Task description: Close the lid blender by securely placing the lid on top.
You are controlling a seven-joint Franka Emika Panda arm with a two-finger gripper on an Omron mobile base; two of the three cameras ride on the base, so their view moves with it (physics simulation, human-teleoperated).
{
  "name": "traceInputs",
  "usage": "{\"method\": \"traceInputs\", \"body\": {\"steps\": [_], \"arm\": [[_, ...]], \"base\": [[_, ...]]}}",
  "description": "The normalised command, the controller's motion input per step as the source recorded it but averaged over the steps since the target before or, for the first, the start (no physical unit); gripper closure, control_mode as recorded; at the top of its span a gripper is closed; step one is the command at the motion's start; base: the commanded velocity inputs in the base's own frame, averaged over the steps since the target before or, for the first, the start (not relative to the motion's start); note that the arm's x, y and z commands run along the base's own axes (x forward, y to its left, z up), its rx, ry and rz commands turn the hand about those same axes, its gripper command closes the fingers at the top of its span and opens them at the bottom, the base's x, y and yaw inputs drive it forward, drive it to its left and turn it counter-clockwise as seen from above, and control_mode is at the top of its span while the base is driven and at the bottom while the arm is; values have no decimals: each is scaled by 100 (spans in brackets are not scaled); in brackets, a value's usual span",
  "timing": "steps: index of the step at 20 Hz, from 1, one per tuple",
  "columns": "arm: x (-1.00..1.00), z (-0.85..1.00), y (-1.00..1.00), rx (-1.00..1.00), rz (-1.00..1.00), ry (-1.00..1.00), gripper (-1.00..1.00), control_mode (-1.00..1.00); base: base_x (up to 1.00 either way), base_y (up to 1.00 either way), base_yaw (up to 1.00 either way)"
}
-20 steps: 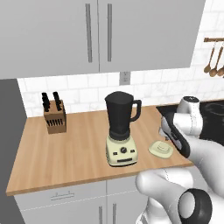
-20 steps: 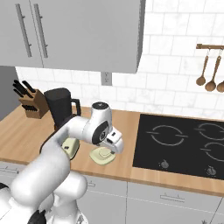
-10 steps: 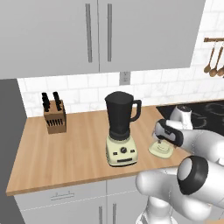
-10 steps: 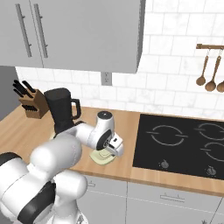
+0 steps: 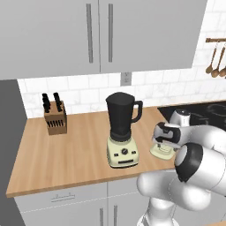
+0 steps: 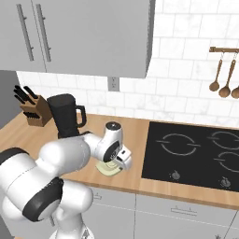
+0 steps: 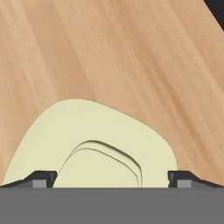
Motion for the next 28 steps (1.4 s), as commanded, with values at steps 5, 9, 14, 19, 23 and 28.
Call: {"method": "traceInputs", "body": {"steps": [5, 9, 14, 19, 23, 28], "arm": [[0, -14, 13, 0, 0, 0, -100, -100], [0, -15, 19, 0, 0, 0, 100, -100], [0, -7, 12, 0, 0, 0, 100, -100], [-18, 0, 1, 0, 0, 0, 100, -100], [-38, 14, 0, 0, 0, 0, 100, -100], [-44, 81, 0, 0, 0, -1, 100, -100]], "base": [[0, 0, 0], [0, 0, 0], [0, 0, 0], [0, 0, 0], [0, 0, 0], [0, 0, 0]]}}
